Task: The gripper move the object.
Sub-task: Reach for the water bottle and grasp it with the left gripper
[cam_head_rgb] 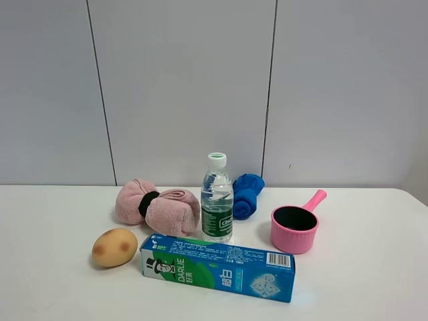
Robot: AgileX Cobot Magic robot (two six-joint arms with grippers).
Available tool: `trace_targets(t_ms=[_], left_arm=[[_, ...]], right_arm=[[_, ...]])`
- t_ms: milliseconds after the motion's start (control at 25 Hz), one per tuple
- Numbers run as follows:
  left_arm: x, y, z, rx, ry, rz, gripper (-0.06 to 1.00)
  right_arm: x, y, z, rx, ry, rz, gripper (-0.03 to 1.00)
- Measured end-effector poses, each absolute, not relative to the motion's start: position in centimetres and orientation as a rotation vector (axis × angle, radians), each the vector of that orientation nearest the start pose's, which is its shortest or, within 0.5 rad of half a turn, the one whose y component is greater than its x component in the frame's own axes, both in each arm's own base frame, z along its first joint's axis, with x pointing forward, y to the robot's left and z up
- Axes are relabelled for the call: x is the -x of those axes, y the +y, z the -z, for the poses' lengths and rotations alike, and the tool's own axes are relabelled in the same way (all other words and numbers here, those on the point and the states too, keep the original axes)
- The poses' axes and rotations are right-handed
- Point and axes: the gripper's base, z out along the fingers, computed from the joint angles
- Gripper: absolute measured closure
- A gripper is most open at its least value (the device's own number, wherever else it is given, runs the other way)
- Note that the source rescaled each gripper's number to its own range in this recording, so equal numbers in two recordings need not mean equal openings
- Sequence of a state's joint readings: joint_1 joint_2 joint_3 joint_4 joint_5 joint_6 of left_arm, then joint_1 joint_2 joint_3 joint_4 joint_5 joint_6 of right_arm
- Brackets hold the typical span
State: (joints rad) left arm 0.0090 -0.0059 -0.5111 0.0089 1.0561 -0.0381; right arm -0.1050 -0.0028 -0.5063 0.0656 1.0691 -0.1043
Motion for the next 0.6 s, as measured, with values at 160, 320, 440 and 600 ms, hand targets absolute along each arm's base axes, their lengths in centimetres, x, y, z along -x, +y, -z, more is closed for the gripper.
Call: trace_targets(t_ms=[160, 320, 440, 600], left_arm=[[0.69, 0.06, -28.07, 0.048, 2.022, 0.008, -0.06], [0.69, 0.06, -28.07, 0.048, 2.022, 0.008, -0.06], [0.69, 0.06, -28.07, 0.048, 2.022, 0.008, -0.06], [0.69, 0.06, -28.07, 0.048, 2.022, 0.008, -0.06]], right_arm=[[0.59, 0.59, -27.85, 0.003, 2.042, 0.053, -0.03], [0.59, 0.59, -27.85, 0.003, 2.042, 0.053, -0.03], [0.59, 0.59, -27.85, 0.003, 2.042, 0.053, -0.03], [0.59, 0.59, -27.85, 0.003, 2.042, 0.053, -0.03]])
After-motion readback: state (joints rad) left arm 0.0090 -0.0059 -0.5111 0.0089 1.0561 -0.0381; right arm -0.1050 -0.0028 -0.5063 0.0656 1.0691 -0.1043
